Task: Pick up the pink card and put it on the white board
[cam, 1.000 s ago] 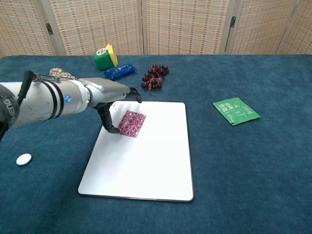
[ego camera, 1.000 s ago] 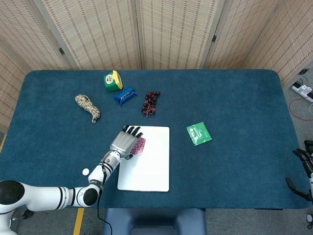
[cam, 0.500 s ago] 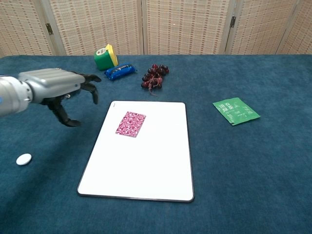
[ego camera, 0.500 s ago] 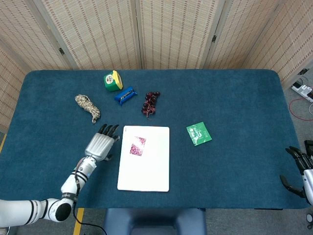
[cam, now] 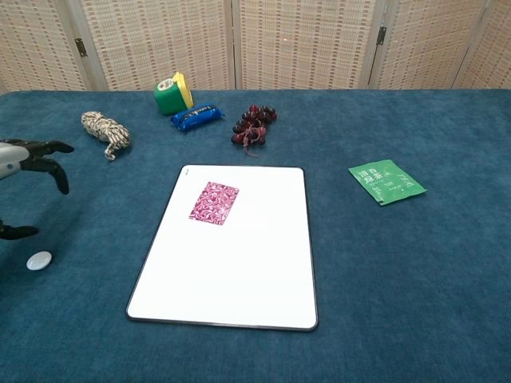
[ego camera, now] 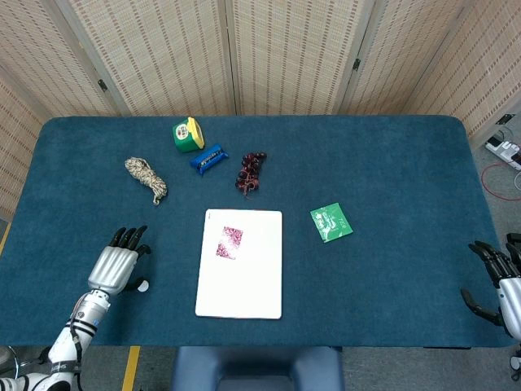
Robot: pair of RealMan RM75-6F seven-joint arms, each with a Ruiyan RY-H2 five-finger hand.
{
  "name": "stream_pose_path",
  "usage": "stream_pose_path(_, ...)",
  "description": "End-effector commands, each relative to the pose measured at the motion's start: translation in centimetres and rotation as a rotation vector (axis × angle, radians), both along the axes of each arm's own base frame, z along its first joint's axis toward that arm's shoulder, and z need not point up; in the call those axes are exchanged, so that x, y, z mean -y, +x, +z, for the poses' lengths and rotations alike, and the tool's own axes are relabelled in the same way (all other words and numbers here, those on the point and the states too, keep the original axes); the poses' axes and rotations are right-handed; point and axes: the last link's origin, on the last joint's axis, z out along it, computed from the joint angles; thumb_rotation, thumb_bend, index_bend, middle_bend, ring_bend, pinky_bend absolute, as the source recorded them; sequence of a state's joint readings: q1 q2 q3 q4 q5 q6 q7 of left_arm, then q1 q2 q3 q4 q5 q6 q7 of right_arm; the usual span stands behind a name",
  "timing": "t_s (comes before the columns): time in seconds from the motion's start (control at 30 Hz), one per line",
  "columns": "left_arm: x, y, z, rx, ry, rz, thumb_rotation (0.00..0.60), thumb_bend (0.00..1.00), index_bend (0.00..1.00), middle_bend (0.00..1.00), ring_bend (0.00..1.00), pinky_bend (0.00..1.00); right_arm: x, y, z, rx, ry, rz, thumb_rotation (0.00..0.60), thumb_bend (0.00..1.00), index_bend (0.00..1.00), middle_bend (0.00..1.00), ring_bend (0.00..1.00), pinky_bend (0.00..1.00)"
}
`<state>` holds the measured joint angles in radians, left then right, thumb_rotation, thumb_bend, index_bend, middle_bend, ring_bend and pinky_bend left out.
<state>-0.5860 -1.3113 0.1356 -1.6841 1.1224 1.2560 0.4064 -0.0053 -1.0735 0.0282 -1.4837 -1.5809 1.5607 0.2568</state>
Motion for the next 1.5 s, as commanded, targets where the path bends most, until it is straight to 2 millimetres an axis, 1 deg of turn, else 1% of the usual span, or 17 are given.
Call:
stream_pose_path(0.03, 1.0, -1.3, 0.4, 0.005, -0.01, 0.018, 0.6, 0.32, 0.36, 0.05, 0.0, 0.0, 0.1, 0.1, -0.1, -0.001, 0.002, 0.005, 0.6, 0.35, 0.13, 0.17, 0.18, 0.0)
stream_pose_path(0.2, 2.0, -1.9, -0.2, -0.003, -0.026, 0.002, 0.6, 0.32, 0.37, 0.06, 0.0, 0.0, 0.0, 0.3, -0.2, -0.002, 0.003, 0.01, 0.6, 0.35, 0.13, 0.17, 0.18, 0.0)
stream_pose_path(0.57, 2.3, -2.8, -1.8, -0.008, -0.057, 0.029, 0.6, 0.32, 0.41, 0.06, 0.0, 0.0, -0.5, 0.5, 0.0, -0.002, -0.008, 0.011, 0.6, 0.35, 0.13, 0.17, 0.18, 0.0)
stream_pose_path(0.77, 2.2, -2.8, -2.4, 0.007, -0.071, 0.035, 0.6, 0.32, 0.43, 0.07, 0.0, 0.0, -0.5, 0.5, -0.1, -0.002, -0.007, 0.015, 0.6, 0.35, 0.13, 0.17, 0.18, 0.0)
stream_pose_path(0.97, 1.9, -2.6, -3.0, 0.015, -0.086, 0.039, 0.6, 0.36, 0.45, 0.08, 0.0, 0.0, -0.5, 0.5, -0.1, -0.004, -0.004, 0.011, 0.6, 0.35, 0.13, 0.17, 0.18, 0.0)
stream_pose_path(1.17, 1.7, -2.5, -3.2, 0.018, -0.09, 0.047, 0.6, 0.43, 0.46, 0.09, 0.0, 0.0, -0.6, 0.4, 0.0, -0.002, -0.009, 0.006, 0.6, 0.35, 0.13, 0.17, 0.18, 0.0)
stream_pose_path(1.37, 1.8, -2.7, -3.3, 0.007, -0.097, 0.055, 0.6, 0.45, 0.47, 0.09, 0.0, 0.0, -0.6, 0.3, 0.0, -0.001, -0.009, 0.006, 0.6, 0.35, 0.13, 0.17, 0.18, 0.0)
stream_pose_path(1.5, 2.2, -2.8, -3.1, 0.004, -0.098, 0.061, 0.6, 0.44, 0.46, 0.09, 0.0, 0.0, -0.6, 0.3, 0.0, -0.001, -0.008, 0.004, 0.6, 0.35, 0.13, 0.17, 0.18, 0.0)
